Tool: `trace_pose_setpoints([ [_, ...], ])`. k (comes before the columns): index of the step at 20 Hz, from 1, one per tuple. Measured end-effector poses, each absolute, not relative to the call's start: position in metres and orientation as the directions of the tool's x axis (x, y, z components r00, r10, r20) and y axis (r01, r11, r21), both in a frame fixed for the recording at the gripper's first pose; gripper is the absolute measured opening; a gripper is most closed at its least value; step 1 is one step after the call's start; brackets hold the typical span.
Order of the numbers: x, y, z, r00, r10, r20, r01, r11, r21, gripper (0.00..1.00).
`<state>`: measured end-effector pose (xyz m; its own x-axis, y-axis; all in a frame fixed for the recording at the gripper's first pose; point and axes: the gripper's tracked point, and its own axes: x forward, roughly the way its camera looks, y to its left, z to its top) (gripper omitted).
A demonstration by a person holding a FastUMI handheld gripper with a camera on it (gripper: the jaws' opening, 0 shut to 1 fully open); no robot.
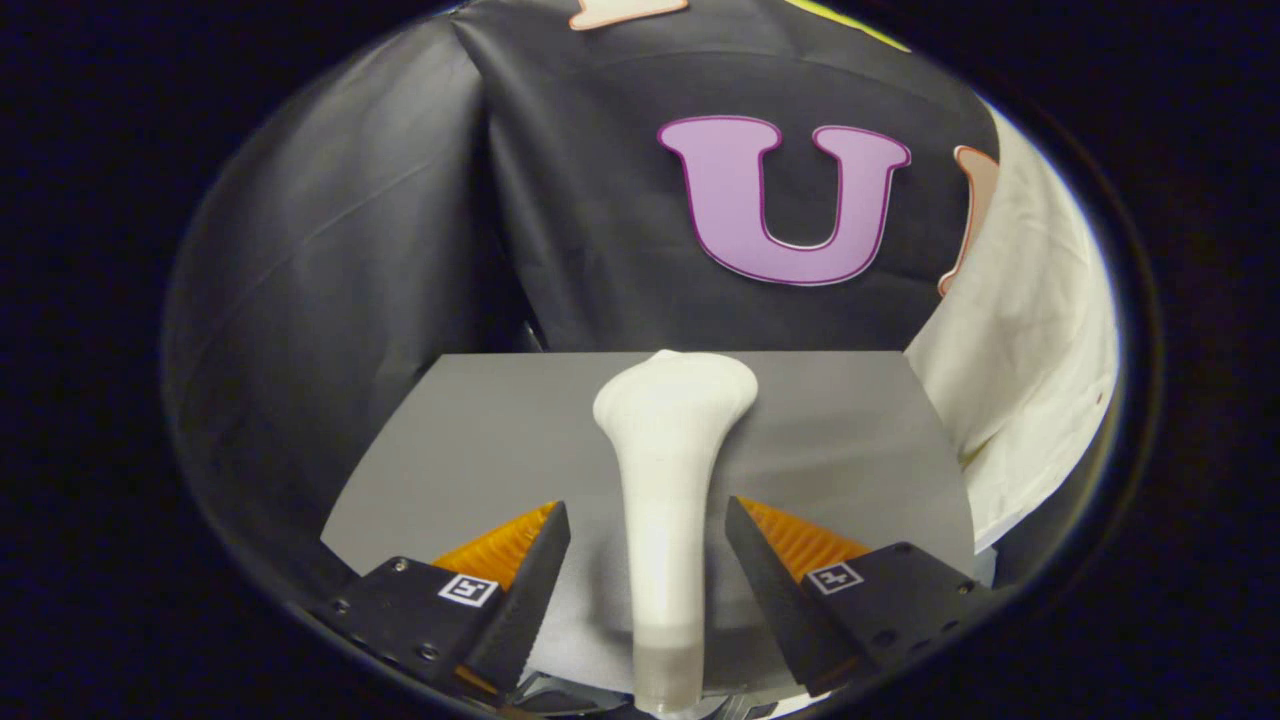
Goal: Iron the clothes twice with a garment steamer, once on the left side and once on the right side.
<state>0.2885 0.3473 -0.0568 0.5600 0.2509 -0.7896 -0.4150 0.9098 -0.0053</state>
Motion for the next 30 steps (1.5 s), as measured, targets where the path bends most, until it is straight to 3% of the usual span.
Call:
trace_pose_setpoints([
  [2,0.288,0.355,-0.066,0.552,0.243,-0.798,-0.417,0.909,-0.012,0.94],
  [5,0.270,0.360,-0.068,0.539,0.229,-0.811,-0.452,0.891,-0.049,0.51],
  [8,0.279,0.363,-0.073,0.555,0.267,-0.788,-0.489,0.871,-0.050,0.49],
  [11,0.275,0.368,-0.073,0.538,0.364,-0.760,-0.496,0.866,0.064,0.47],
  [18,0.282,0.359,0.001,0.661,0.558,-0.501,-0.554,0.814,0.176,0.44],
  [22,0.258,0.349,0.051,0.677,0.649,-0.348,-0.675,0.735,0.058,0.44],
  [30,0.208,0.279,0.115,0.742,0.626,-0.242,-0.644,0.765,0.003,0.44],
])
